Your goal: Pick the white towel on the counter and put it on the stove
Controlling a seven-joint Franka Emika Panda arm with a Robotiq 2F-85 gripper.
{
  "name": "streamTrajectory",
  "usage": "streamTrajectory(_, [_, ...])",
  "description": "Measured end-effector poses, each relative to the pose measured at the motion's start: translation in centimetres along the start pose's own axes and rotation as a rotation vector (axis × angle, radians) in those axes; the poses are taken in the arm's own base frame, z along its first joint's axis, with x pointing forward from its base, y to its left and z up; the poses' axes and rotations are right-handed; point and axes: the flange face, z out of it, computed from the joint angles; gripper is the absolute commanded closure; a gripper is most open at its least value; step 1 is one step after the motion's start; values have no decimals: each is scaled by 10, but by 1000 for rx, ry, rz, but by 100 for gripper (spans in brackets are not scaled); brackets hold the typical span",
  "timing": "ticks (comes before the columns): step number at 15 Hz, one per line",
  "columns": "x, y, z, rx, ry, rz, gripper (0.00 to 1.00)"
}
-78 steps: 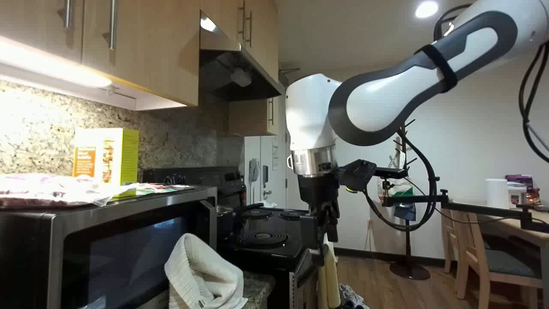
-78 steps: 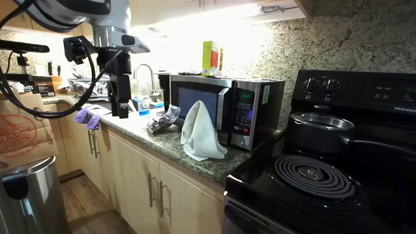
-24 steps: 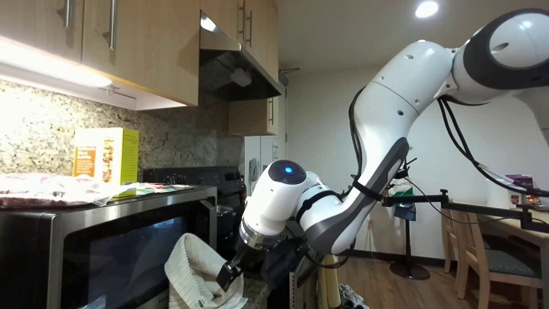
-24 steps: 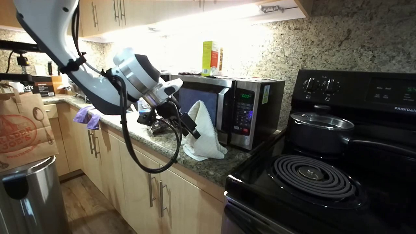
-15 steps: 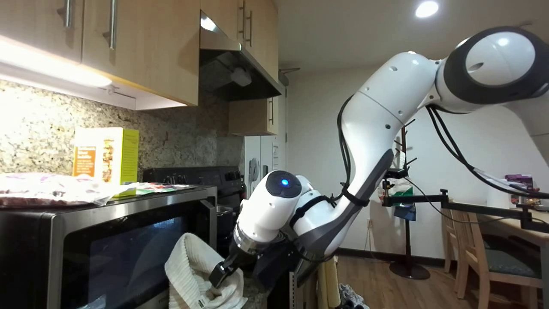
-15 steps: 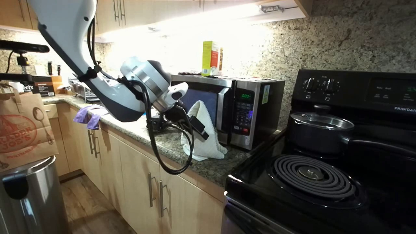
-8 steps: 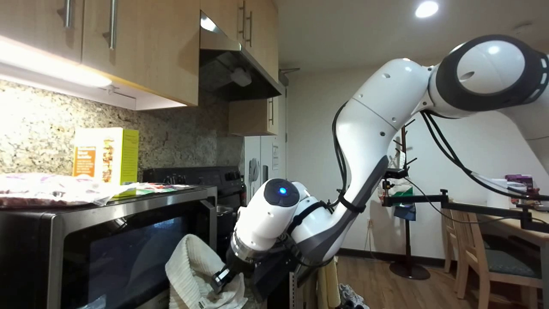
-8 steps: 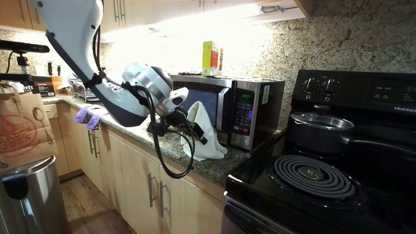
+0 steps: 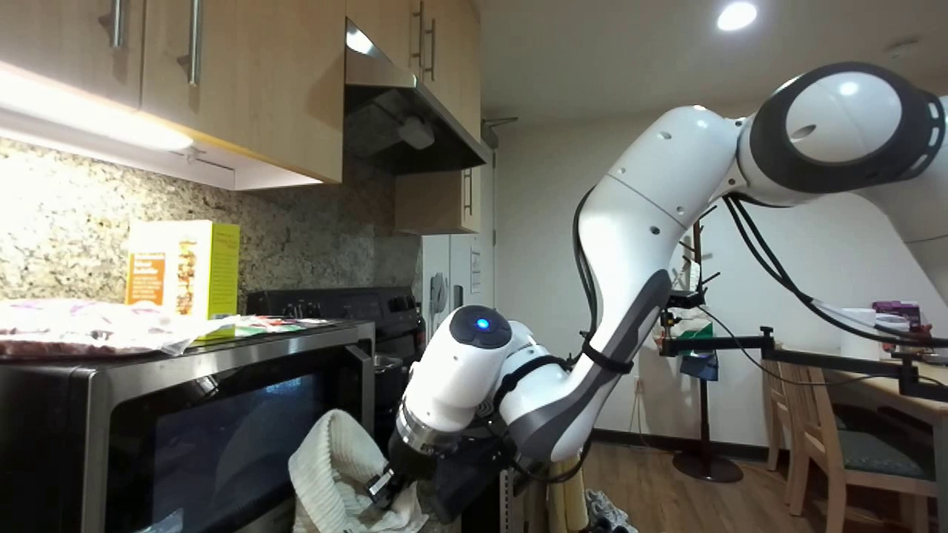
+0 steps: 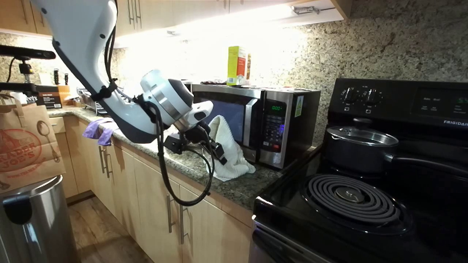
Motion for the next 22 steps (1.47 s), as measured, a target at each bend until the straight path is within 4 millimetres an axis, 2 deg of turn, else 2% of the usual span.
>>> streamTrajectory(7, [1, 3, -2, 25, -17, 0, 93])
streamTrajectory(9, [6, 8, -1, -18, -22, 6, 93])
streamTrajectory(12, [28, 38, -16, -166, -100, 19, 93])
streamTrajectory(16, [75, 102, -72, -328, -183, 80, 91])
streamTrajectory(17, [83, 110, -82, -331, -173, 90, 91])
streamTrajectory(22, [73, 100, -69, -328, -194, 72, 93])
